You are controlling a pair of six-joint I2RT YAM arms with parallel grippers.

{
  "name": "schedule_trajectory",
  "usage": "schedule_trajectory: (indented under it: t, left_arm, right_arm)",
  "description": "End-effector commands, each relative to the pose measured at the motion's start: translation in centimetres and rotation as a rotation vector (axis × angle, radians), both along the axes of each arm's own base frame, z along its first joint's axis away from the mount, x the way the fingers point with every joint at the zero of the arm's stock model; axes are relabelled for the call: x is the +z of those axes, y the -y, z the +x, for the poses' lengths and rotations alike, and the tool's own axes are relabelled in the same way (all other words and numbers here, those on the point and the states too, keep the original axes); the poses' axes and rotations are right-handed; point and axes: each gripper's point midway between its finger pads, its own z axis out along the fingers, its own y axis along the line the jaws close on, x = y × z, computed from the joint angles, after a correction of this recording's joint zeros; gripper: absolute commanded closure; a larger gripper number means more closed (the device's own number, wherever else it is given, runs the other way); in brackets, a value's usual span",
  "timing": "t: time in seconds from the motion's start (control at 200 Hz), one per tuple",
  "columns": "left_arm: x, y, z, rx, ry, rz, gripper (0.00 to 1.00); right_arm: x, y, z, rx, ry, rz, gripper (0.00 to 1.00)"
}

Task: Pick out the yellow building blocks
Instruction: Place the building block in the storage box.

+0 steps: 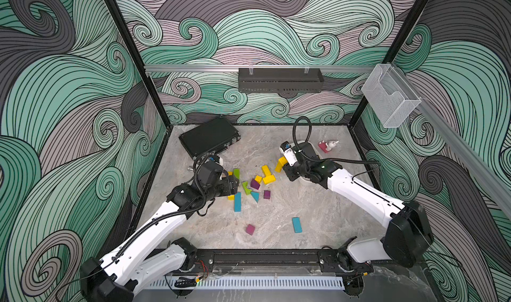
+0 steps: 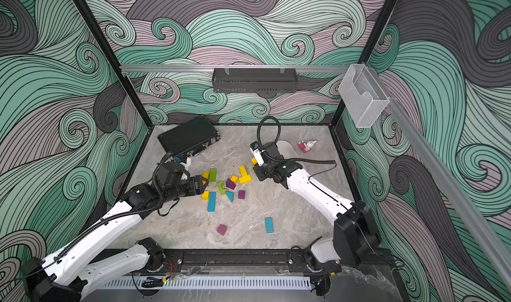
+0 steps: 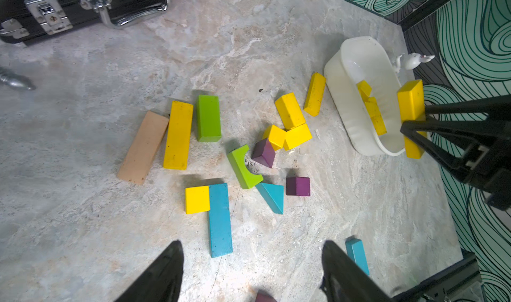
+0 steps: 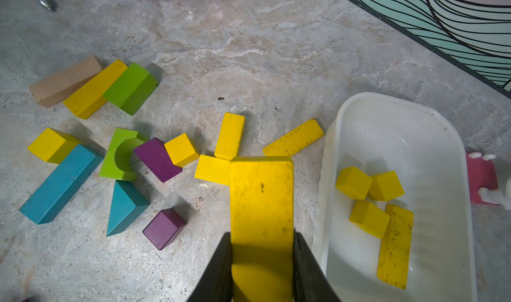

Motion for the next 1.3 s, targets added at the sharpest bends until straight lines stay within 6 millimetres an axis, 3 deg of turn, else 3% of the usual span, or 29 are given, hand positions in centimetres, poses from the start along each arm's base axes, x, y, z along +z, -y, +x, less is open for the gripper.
schedule_trajectory:
  t: [0.0, 0.195, 0.51, 0.54, 0.77, 0.996, 1.291]
  left_arm:
    - [2.5, 1.7, 1.7, -0.048, 0.061, -0.029, 0.22]
    - [3.1, 4.0, 4.1, -0.093, 0.07, -0.037, 0.23]
    - [2.5, 8.7, 7.9, -0.2, 0.026, -0.053, 0.23]
    - [1.4, 9.3, 8.4, -0.212, -0.002, -0.044, 0.23]
    - [0.2, 12.8, 10.5, -0.284, -0.047, -0.073, 0.23]
    - [-0.9, 14.4, 11.4, -0.353, -0.047, -0.061, 0.23]
    - [-3.1, 15.4, 11.1, -0.46, -0.06, -0.035, 0.23]
  right_arm:
    - [1.6, 0.3, 0.7, -0.037, 0.041, 0.051, 0.74]
    - [2.3, 1.2, 1.9, -0.075, 0.058, 0.092, 0.74]
    - [2.5, 3.0, 3.9, -0.127, 0.053, 0.108, 0.74]
    - [2.5, 3.2, 4.1, -0.133, 0.053, 0.107, 0.74]
    - [1.7, 4.3, 4.8, -0.17, 0.029, 0.104, 0.73]
    - [1.0, 5.1, 5.5, -0.194, 0.016, 0.085, 0.73]
    - [-0.9, 6.2, 6.7, -0.224, -0.042, 0.041, 0.73]
